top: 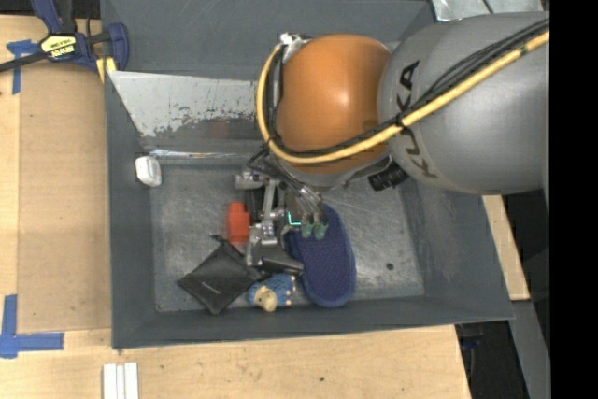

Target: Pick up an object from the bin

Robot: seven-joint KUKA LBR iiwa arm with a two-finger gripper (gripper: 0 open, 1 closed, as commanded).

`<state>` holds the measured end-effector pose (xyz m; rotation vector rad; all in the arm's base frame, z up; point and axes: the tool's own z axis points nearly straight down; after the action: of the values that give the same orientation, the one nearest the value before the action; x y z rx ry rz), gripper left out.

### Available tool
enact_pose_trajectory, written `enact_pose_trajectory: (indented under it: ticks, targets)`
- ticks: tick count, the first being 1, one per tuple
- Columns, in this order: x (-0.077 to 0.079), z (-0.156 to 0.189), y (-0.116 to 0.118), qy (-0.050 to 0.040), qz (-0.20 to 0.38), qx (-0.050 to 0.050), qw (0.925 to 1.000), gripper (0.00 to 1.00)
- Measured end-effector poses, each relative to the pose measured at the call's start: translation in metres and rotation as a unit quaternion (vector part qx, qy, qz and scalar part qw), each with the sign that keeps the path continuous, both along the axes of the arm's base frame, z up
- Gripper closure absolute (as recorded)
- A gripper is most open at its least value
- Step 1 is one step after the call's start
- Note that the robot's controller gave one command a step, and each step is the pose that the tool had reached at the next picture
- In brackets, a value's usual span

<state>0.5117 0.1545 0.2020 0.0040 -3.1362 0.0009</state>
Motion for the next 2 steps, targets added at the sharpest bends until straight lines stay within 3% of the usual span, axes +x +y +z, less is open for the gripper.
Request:
enact_pose_trajectory:
  ticks: [1, 2]
  targets:
    - [-0.009, -0.128, 0.016, -0.0057, 0.227, 0.001, 0.9739, 0.0]
    - [-0.01, -0.101, 0.086, -0.0045, 0.409, 0.002, 0.9126, 0.0]
